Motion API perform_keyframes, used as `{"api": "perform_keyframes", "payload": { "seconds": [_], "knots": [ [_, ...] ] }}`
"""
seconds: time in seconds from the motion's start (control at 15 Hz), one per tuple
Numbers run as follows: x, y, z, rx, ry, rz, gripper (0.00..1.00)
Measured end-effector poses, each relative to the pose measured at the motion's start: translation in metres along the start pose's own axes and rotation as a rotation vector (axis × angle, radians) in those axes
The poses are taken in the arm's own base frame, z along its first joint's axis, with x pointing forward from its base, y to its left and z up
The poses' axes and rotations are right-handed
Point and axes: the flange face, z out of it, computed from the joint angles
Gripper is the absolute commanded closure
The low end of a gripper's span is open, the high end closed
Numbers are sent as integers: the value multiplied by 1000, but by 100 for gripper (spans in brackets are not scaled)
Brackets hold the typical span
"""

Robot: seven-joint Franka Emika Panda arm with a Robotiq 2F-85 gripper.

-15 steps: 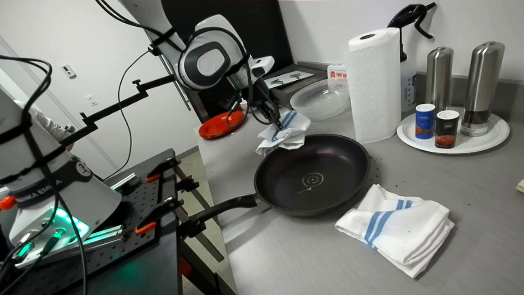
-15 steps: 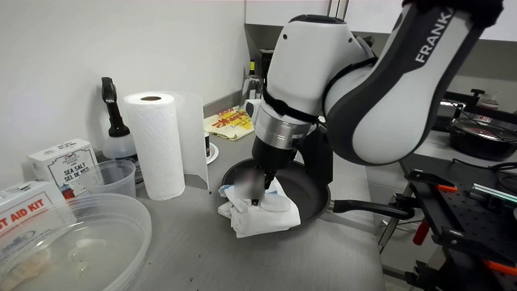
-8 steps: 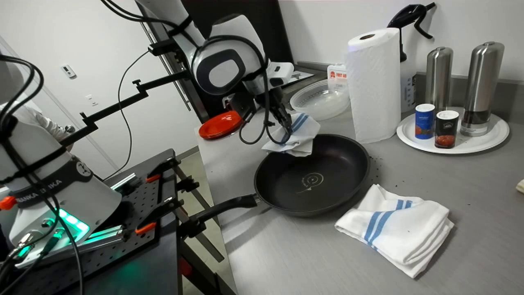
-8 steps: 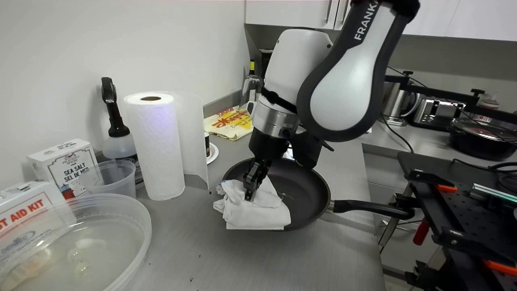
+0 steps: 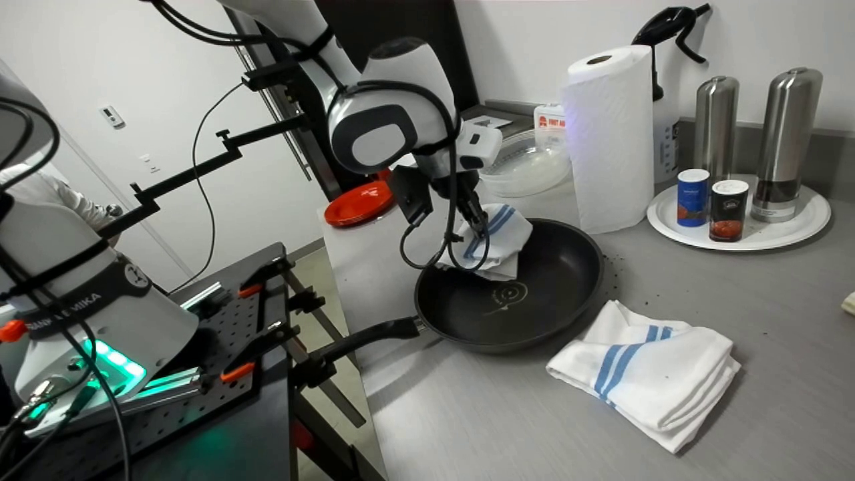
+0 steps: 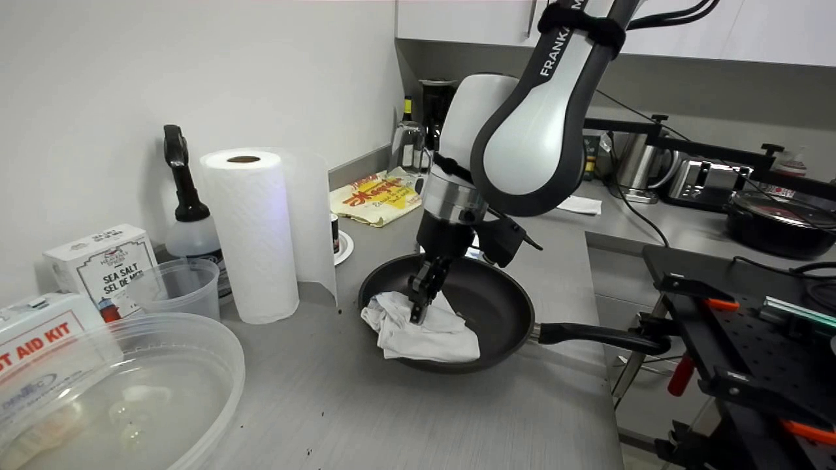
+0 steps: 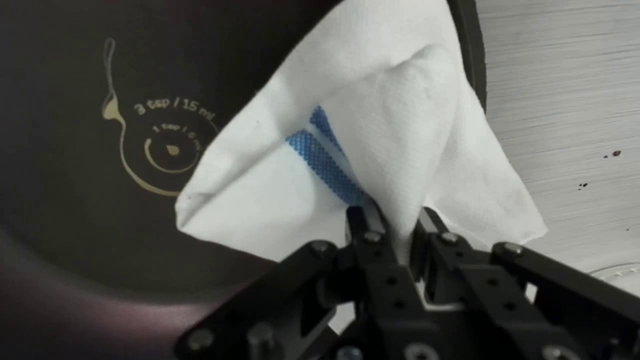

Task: Wipe the pan with a dish cloth

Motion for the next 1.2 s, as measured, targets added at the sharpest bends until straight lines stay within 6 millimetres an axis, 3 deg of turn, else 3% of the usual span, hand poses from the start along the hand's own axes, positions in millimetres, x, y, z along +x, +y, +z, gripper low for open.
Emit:
{"api": "perform_keyframes", "payload": {
  "seconds": [0.4,0.87,1.2],
  "knots": [
    [-12,6,19,53,-63,11,96],
    [-22,-2,41,82,-114,10,96],
    [-24,2,49,31,-119,-1,96]
  ]
}}
